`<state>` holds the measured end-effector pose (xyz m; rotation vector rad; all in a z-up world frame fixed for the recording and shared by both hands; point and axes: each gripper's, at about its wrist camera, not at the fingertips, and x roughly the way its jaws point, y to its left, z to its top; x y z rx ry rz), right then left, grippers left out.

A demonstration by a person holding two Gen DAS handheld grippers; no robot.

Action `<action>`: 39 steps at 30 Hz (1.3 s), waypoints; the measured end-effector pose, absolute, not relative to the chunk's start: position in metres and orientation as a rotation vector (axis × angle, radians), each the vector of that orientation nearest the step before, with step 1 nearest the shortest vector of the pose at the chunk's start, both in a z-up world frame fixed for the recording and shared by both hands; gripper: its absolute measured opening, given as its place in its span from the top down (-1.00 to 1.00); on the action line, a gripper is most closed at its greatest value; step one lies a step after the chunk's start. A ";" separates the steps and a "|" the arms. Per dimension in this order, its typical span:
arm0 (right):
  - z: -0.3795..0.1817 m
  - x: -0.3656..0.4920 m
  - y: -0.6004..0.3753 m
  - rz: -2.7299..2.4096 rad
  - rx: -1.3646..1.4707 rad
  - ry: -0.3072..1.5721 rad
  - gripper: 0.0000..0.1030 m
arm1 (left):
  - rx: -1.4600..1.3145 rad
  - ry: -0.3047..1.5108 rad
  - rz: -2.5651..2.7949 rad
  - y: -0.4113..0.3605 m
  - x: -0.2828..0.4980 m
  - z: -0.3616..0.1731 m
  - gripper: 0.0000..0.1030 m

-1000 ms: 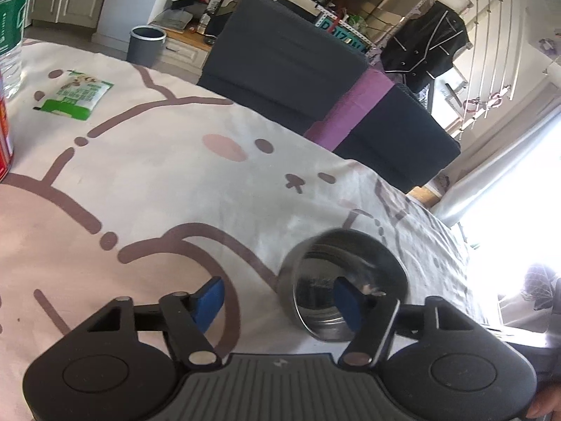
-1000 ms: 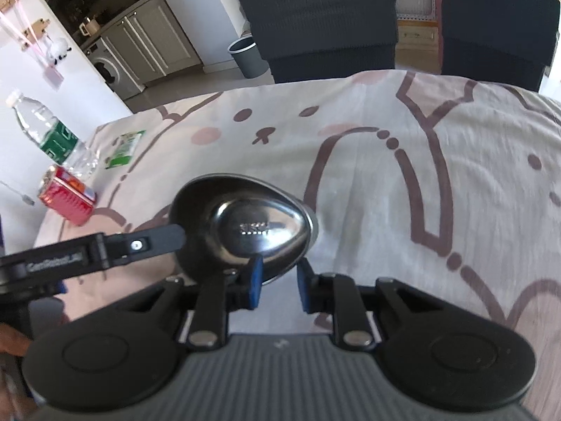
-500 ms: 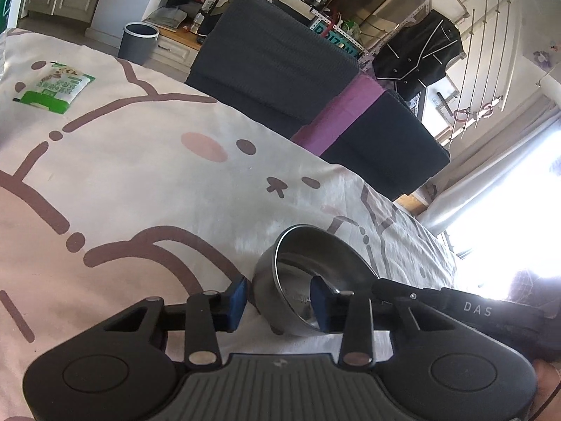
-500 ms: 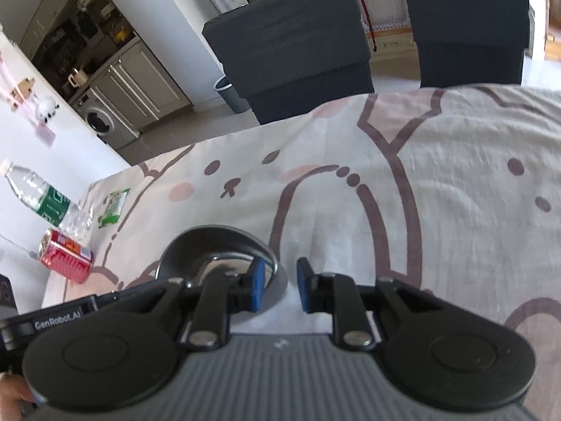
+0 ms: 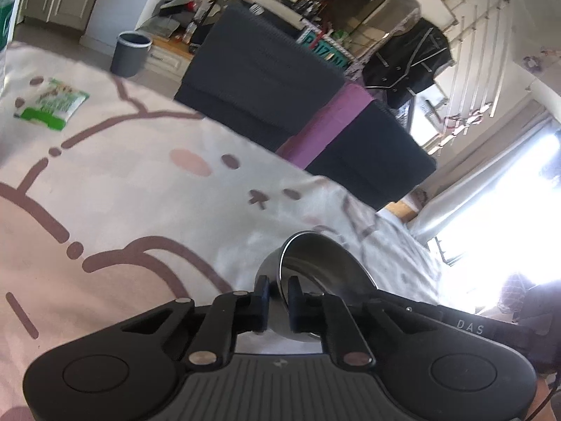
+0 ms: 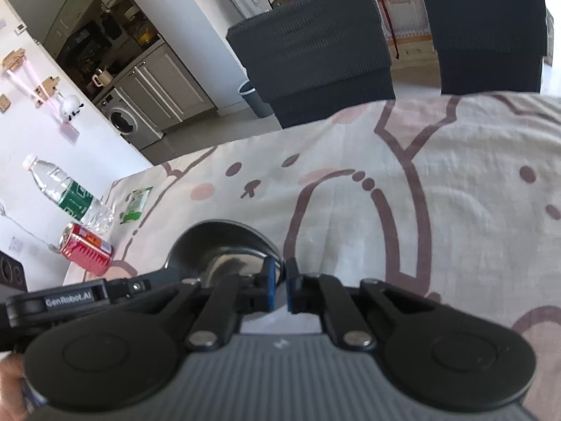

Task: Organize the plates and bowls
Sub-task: 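Lift the round steel bowl with both grippers and carry it over the tray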

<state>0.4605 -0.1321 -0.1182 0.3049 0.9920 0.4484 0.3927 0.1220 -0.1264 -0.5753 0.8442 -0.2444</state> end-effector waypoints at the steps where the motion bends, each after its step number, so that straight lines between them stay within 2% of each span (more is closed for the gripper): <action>1: -0.113 0.456 -0.134 0.448 0.305 0.982 0.86 | -0.572 0.838 -0.254 0.120 0.388 -0.119 0.81; 10: -0.051 0.391 -0.166 0.423 0.262 0.906 0.86 | -0.543 0.811 -0.345 0.082 0.325 -0.060 0.85; 20: -0.004 0.273 -0.235 0.362 0.326 0.861 0.86 | -0.490 0.786 -0.472 0.019 0.241 -0.016 0.85; 29: 0.005 0.177 -0.297 0.267 0.376 0.819 0.86 | -0.451 0.822 -0.586 -0.035 0.177 -0.025 0.85; 39: -0.016 0.121 -0.352 0.193 0.441 0.825 0.86 | -0.411 0.879 -0.676 -0.091 0.168 -0.048 0.85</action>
